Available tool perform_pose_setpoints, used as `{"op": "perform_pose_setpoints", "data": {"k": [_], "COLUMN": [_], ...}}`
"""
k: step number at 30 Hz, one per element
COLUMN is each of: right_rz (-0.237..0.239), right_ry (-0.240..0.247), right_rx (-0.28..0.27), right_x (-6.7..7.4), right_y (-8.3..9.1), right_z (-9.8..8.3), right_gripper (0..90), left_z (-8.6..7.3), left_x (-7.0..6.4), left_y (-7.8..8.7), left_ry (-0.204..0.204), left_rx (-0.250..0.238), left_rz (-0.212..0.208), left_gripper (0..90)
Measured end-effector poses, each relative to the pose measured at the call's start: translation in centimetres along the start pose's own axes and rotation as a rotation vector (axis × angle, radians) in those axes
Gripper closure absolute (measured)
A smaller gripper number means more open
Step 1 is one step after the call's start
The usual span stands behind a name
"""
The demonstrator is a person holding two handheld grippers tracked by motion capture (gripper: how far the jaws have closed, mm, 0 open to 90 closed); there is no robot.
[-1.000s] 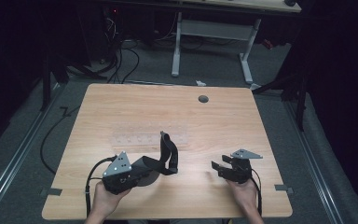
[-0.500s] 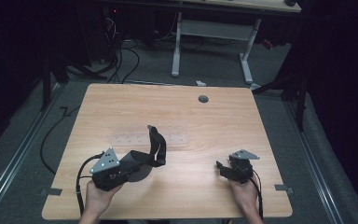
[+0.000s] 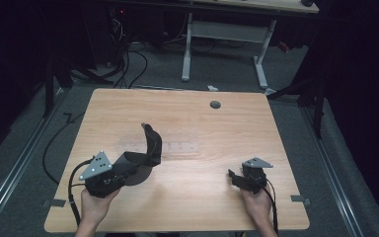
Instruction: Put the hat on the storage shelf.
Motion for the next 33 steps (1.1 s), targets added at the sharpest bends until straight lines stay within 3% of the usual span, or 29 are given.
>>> {"op": "perform_pose_setpoints", "data": {"k": [17, 33], "right_rz": [0.002, 0.002], "right_ry": [0.002, -0.002], "right_rx": [0.0, 0.001], "right_x": [0.0, 0.1], "right_y": [0.0, 0.0], "right_z": [0.0, 0.0], "right_gripper": [37.2, 37.0], "left_z": [2.7, 5.8], "left_x": [1.8, 4.9], "left_y": [0.6, 0.9], "left_ry": [-0.027, -0.055], "left_rx": [-0.066, -0.145], "left_rz": [0.056, 0.15], "left_gripper": [85.7, 85.7]}}
Point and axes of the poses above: each handheld gripper's, and its own axes: y roughly backward along the jaws, z roughly out of its top, x roughly to its left, the point moved 8 cm from there along -y, roughly forward along the jaws, and after that the axes turned 12 degrees about -z, right-handed, at the moved point
